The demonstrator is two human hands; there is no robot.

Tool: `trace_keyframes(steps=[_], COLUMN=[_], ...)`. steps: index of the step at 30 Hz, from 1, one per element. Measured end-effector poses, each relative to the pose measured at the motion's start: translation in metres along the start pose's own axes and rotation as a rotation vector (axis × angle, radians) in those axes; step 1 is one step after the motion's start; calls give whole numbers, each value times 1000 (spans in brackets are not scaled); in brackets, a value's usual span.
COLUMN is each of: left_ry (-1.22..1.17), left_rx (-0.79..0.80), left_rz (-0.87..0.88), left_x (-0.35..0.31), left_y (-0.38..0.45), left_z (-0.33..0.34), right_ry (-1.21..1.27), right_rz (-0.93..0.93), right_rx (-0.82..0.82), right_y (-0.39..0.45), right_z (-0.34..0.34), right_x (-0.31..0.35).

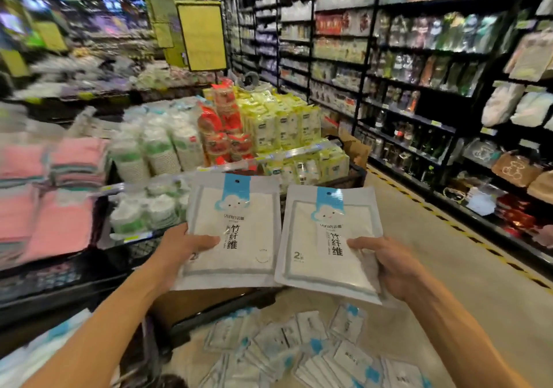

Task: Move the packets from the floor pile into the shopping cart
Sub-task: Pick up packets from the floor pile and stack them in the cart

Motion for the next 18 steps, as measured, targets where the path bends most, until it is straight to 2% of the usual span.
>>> trace_keyframes(steps=[11, 18], left_ry=[-85, -122], left_rx=[-308, -420], left_rz=[31, 0], left_x=[32, 67], left_y=[-123, -174], left_z=[-209, -354], right_ry=[-141, -225], right_rz=[-8, -1], right_rx=[331, 416], right_y=[-63, -101], right_z=[193, 324], right_x=[-37, -97])
Point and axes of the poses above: each hand's wrist, its own y-axis towards the middle knuckle, its own z-axis out of the palm, x = y × z, the point moved 6 cm from there along y, towards the middle knuckle, and after that the axes turned 2 degrees about -x, right-handed, at the moved point
